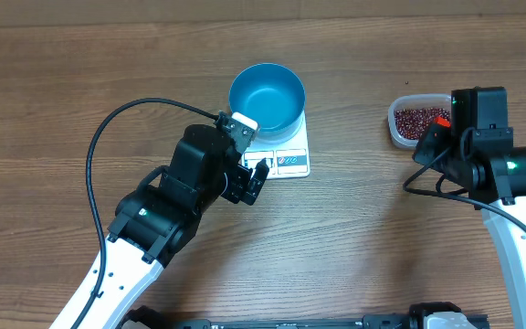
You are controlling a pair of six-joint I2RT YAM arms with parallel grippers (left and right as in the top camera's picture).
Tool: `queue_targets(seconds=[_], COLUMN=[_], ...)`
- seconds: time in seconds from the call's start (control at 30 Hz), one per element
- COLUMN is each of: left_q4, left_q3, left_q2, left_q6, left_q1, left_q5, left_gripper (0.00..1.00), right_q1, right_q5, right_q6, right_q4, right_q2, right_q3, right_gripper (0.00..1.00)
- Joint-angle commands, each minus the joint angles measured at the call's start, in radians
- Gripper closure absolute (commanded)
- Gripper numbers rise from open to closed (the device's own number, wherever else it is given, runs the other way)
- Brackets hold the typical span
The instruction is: Scoop item into bowl and weigh 150g on scale
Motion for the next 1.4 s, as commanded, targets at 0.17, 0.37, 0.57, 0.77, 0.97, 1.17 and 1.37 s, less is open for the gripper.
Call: queue_targets(seconds=[0.17, 0.37, 0.57, 0.77, 0.97, 1.17, 1.37], left_q4=[0.0, 0.0, 0.0, 0.0, 0.0, 0.0, 0.0], left_q3=[-0.003, -0.003, -0.003, -0.003, -0.003, -0.003, -0.003], left_q2=[0.002, 0.002, 0.002, 0.002, 0.002, 0.002, 0.002], left_q6=[0.019, 0.019, 0.019, 0.019, 0.019, 0.019, 0.019], left_q1=[0.004, 0.004, 0.004, 0.004, 0.004, 0.004, 0.004], left_q5=[0.002, 0.002, 0.001, 0.002, 0.002, 0.002, 0.002], left_gripper=[0.0, 0.0, 0.0, 0.0, 0.0, 0.0, 0.0], right_q1=[-0.005, -0.005, -0.024, -0.095, -0.134, -0.134, -0.134], right_q5=[0.001, 0.002, 0.002, 0.002, -0.002, -0.043, -0.043], right_q6=[-0.031, -0.094, -0.222, -0.274, -0.279, -0.292, -0.292], right_q4=[0.017, 0.026, 0.052, 0.123, 0.178, 0.227, 0.266], right_q2=[-0.001, 0.007, 0.04, 0.104, 0.169, 0.217, 0.259], right_q3=[0.028, 0.028, 0.028, 0.028, 0.028, 0.028, 0.027], right_gripper=[0.96, 0.97, 0.96, 0.96, 0.96, 0.96, 0.96])
